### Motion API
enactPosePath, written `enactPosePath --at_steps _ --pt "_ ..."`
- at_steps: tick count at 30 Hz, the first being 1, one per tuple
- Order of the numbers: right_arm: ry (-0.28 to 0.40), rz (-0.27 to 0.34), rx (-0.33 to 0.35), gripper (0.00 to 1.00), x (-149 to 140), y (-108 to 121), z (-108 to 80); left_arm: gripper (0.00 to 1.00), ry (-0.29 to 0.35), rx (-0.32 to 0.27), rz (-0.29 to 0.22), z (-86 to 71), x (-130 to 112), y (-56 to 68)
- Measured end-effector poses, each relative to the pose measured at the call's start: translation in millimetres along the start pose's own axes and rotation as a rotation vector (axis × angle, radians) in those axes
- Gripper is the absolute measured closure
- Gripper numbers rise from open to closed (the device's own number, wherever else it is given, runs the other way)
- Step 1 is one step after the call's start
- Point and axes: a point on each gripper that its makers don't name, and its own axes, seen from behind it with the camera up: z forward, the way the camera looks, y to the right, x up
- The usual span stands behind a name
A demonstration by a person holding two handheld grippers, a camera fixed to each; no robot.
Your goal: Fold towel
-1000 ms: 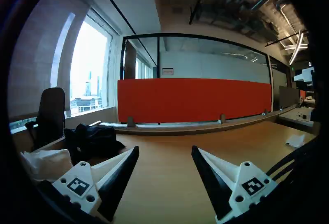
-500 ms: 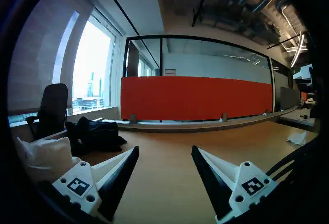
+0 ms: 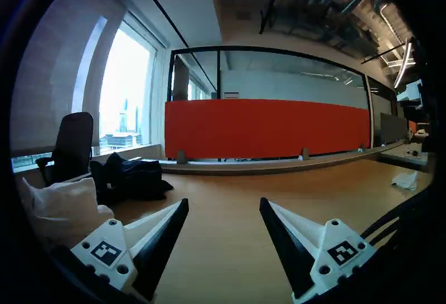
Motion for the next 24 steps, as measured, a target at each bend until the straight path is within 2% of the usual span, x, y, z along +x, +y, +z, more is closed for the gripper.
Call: enactPosePath --at_steps 5,24 --pt "-0.010 -0.009 0.006 0.01 -2 -2 -2.1 0.06 -0.002 0.004 -0.013 0.2 -4 -1.2" --pt "-0.015 -0.013 -0.012 0.01 -1 9 -8.9 0.06 0.007 -0.001 0.000 -2.3 -3 -0.4"
